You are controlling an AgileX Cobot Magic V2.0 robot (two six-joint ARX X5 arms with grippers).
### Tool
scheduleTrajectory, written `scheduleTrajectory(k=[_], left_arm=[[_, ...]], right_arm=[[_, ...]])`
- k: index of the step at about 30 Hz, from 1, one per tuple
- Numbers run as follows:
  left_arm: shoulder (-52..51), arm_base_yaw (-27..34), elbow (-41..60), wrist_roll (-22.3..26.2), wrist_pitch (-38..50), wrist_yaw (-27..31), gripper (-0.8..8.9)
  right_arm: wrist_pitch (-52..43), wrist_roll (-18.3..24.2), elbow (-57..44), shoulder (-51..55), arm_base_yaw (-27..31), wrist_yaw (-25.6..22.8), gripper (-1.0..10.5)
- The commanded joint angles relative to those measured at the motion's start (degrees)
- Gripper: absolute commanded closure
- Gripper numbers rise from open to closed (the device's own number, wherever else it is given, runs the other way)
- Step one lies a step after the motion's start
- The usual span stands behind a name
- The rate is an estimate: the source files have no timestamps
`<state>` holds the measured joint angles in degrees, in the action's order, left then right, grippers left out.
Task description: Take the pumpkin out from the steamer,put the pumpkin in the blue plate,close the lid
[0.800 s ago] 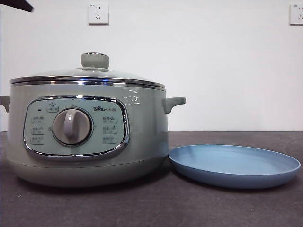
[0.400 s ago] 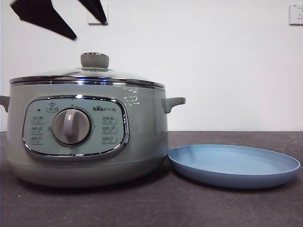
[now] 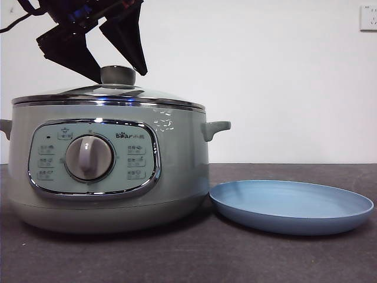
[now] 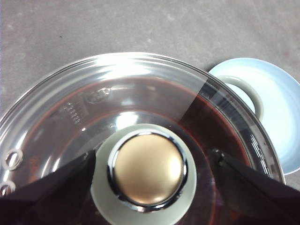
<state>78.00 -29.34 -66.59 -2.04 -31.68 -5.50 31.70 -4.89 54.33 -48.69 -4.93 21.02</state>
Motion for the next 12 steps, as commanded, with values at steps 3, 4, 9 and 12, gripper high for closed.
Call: scheduleTrajectory(k=[3, 4, 9, 12], left_arm=[[0.63, -0.37, -0.20, 0.94, -0.57, -0.07, 4.10], [0.74, -0.37, -0.20, 1.11, -0.68, -0.07, 4.16], [0.76, -0.39, -0.20, 4.11, -0.90, -0.09, 7.57], [0.76, -0.63, -0.20, 5.05, -0.24, 0.02, 8.22]], right_arm=[[-0.13, 0.26, 0.11, -0.07, -0.17, -0.02, 5.4], [-0.13, 0.26, 0.11, -0.07, -0.17, -0.07, 5.4], [-0.11, 0.26, 0.11, -0.07, -0.17, -0.11, 5.4], [0.07, 0.28, 0.11, -0.07, -0.17, -0.11, 5.4]])
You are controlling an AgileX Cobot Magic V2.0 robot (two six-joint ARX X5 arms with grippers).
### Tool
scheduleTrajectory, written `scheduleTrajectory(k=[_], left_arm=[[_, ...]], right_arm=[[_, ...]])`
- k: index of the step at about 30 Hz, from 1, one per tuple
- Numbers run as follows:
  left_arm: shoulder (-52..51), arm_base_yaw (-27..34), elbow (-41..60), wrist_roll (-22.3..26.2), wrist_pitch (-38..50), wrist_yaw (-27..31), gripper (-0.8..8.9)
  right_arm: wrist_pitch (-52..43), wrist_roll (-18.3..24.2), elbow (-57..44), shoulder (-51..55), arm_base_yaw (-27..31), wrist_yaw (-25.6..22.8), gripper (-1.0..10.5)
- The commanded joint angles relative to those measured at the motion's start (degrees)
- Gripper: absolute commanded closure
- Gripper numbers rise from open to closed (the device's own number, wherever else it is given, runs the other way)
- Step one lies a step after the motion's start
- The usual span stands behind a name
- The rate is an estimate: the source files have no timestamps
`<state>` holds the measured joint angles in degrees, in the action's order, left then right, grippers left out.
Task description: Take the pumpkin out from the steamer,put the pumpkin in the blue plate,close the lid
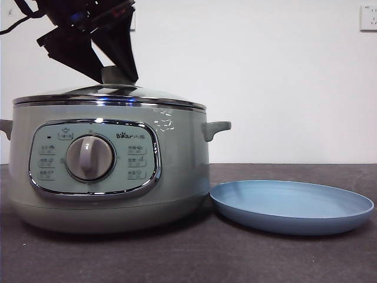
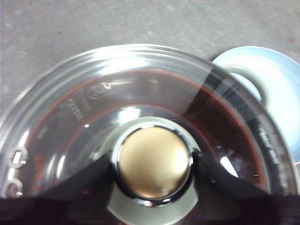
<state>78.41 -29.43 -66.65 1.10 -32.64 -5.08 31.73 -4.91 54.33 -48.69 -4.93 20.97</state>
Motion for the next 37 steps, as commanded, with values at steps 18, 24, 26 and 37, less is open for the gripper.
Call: scheduleTrajectory(k=[18, 24, 26, 37], left_arm=[[-10.16, -0.66, -0.15, 1.90, 2.89, 5.53, 8.22], [-19.76, -0.66, -0.15, 1.92, 1.20, 10.05, 8.22], [-22.56, -0.66, -0.15, 1.92, 0.04, 12.07, 8.22], [-36.87, -0.66, -0.15, 1.95, -9.03, 25.35, 8.22]], right_arm=[[2.60, 0.31, 0.11, -0.90, -0.20, 2.32, 5.4], [0.61, 0.31, 0.11, -4.42, -2.56, 7.65, 5.4], [-0.74, 0.26, 0.13, -5.84, -4.55, 7.63, 5.4], [-5.46, -0.39, 7.13, -20.20, -21.79, 5.35, 5.0]])
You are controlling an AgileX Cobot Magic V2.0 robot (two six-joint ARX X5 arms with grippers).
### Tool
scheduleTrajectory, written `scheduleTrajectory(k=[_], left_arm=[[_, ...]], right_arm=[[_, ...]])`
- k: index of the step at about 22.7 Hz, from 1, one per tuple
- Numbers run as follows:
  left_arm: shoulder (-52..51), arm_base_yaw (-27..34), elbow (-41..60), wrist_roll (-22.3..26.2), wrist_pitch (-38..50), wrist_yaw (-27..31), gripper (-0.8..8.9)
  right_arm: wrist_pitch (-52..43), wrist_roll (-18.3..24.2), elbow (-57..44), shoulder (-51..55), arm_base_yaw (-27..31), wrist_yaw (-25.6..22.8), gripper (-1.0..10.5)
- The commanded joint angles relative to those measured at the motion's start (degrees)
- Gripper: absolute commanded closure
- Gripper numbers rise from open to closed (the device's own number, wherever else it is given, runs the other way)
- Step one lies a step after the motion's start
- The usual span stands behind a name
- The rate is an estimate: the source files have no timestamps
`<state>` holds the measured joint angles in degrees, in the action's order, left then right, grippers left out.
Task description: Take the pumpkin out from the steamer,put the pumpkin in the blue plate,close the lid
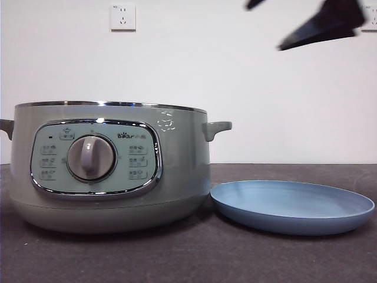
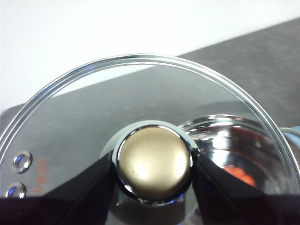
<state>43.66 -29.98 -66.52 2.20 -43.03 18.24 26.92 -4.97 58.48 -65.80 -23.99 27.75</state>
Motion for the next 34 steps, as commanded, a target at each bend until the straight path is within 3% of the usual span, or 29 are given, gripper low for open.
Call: scheduleTrajectory(k=[1, 3, 10, 14, 17, 19, 30, 34], left_arm=[[-2.91, -0.11, -0.28, 0.85, 0.81, 3.04, 8.22], [-4.63, -0.11, -0.28, 0.83, -0.61, 4.85, 8.22], [-7.26, -0.09, -0.28, 0.83, -3.19, 6.21, 8.22], [-7.21, -0.09, -0.28, 0.83, -3.50, 6.16, 8.22], [-7.21, -0.09, -0.28, 0.81, -3.61, 6.19, 8.22], [-7.21, -0.09, -0.28, 0.81, -3.61, 6.19, 8.22], [-7.21, -0.07, -0.28, 0.81, -3.80, 7.23, 8.22], [-7.21, -0.07, -0.28, 0.81, -4.00, 7.23, 8.22]], right_arm=[[0.07, -0.28, 4.59, -4.52, -4.00, -2.86, 4.7], [2.08, 0.33, 8.83, -8.07, -6.75, -5.79, 4.0], [14.99, 3.85, 26.80, -21.38, -13.97, -8.46, 3.8], [27.21, 7.85, 42.34, -32.81, -19.39, -17.05, 3.8], [29.83, 9.01, 49.29, -39.56, -22.73, -23.39, 3.8], [30.23, 10.01, 50.88, -42.56, -24.17, -25.16, 3.8], [26.91, 13.03, 50.88, -54.42, -25.22, -24.41, 3.8], [24.81, 12.98, 50.88, -57.22, -25.62, -20.63, 3.8]])
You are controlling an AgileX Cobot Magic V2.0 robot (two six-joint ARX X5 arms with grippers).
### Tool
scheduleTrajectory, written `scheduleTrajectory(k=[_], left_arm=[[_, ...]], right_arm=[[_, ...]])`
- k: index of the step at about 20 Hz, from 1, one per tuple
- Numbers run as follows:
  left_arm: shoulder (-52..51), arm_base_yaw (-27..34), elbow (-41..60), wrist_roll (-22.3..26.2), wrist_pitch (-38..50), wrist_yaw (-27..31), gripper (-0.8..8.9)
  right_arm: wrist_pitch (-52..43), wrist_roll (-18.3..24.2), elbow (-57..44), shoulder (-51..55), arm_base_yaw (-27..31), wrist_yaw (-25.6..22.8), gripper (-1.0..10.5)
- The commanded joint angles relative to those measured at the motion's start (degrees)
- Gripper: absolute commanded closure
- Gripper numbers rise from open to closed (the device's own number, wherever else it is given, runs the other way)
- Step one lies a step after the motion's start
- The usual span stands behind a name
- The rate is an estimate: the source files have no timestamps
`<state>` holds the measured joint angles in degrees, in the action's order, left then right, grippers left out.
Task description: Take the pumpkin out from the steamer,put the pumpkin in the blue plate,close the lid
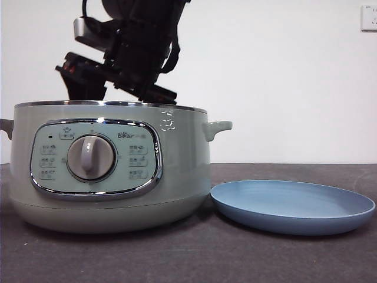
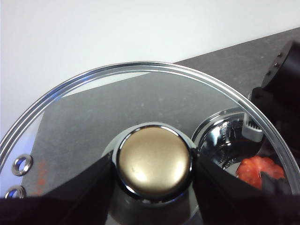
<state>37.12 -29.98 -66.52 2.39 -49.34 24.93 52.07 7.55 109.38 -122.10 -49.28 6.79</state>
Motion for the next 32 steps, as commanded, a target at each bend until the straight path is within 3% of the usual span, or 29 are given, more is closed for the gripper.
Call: scheduleTrajectory(k=[1, 3, 4, 5, 11, 16, 18, 21, 26, 32], left_arm=[[-0.68, -0.07, -0.28, 0.61, 2.08, 0.55, 8.22], [-0.68, -0.07, -0.28, 0.61, 1.49, 0.55, 8.22], [-0.68, -0.07, -0.28, 0.61, 1.29, 0.55, 8.22], [-0.68, -0.07, -0.28, 0.61, 1.18, 0.55, 8.22], [-0.44, -0.07, -0.28, 0.61, 1.64, 0.46, 8.22], [-0.44, -0.07, -0.28, 0.61, 1.73, 0.28, 8.22], [-0.44, -0.07, -0.28, 0.61, 1.75, 0.15, 8.22], [-0.44, -0.07, -0.28, 0.59, 1.73, 0.11, 8.22], [-0.44, -0.07, -0.28, 0.37, 1.73, -1.51, 8.22], [-0.44, -0.07, -0.28, 0.20, 1.73, -2.78, 8.22]], right_arm=[[-0.35, 0.44, -0.02, -1.20, -0.33, 0.24, 4.0], [-0.15, 0.35, -0.02, -1.77, -0.31, -1.16, 6.4], [-0.24, 0.50, -0.02, -1.77, -0.35, -3.04, 8.6], [-0.63, 0.44, -0.02, -1.77, -0.68, -4.09, 9.5], [7.39, 0.48, -0.02, 11.10, 1.97, -4.37, 9.5], [21.70, -3.32, -0.28, 23.96, 12.17, -4.35, 9.6], [23.34, -4.72, -4.02, 28.11, 15.82, -4.72, 9.6], [18.95, -7.34, -15.96, 35.43, 18.12, -9.27, 9.6], [-0.68, -11.63, -40.52, 47.34, 18.88, -9.29, 9.6], [-14.73, -12.17, -50.56, 42.93, 18.86, -8.66, 9.5]])
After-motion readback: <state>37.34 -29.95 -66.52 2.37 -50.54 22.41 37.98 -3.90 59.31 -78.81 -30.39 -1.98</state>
